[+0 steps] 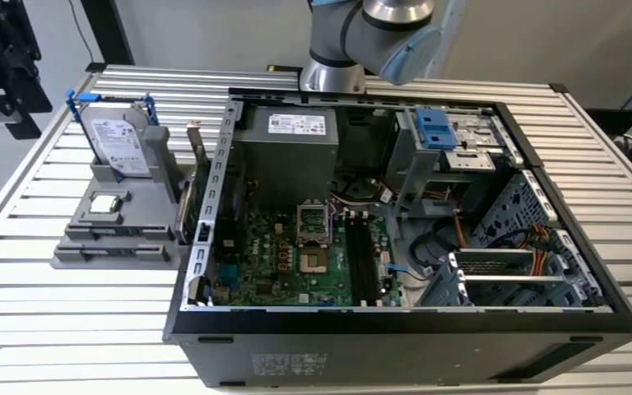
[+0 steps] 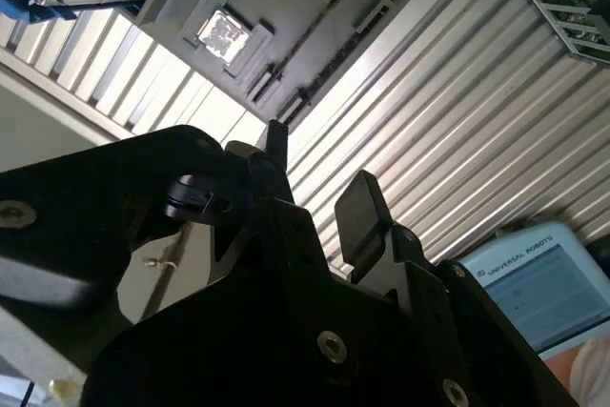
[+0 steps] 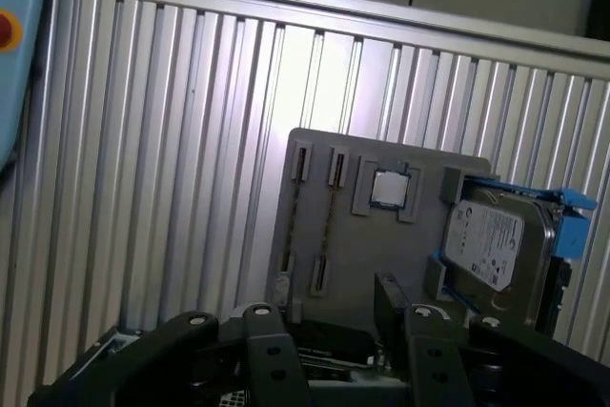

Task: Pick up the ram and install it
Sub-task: 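Pick up the ram and move it above insertion slot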

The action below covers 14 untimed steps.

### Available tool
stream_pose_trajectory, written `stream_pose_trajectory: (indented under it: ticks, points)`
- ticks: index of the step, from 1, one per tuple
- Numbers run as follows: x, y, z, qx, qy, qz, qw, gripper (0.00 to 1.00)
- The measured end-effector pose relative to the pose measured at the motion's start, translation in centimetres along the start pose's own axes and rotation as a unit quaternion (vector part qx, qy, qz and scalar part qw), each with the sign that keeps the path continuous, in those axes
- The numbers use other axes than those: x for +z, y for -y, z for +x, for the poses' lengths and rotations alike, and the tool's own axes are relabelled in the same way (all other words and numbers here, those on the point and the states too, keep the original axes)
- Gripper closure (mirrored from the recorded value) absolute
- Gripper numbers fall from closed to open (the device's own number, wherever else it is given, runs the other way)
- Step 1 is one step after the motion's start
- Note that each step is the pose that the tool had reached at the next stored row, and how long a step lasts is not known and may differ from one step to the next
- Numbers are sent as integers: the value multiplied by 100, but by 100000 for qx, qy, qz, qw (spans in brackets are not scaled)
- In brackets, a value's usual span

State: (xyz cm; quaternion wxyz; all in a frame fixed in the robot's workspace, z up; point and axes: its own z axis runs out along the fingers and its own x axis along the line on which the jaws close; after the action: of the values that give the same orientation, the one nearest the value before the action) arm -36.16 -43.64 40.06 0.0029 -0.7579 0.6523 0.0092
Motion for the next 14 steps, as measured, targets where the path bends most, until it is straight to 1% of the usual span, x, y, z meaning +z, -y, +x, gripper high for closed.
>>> stream_pose_trajectory:
  ticks: [2,5,9,14]
  points:
    - [0,0,0,351,2,0,99999,0]
    - [6,1,0,1475,8,10,99989,0]
    - [9,0,0,1539,12,19,99988,0]
    - [61,1,1,1581,12,22,99987,0]
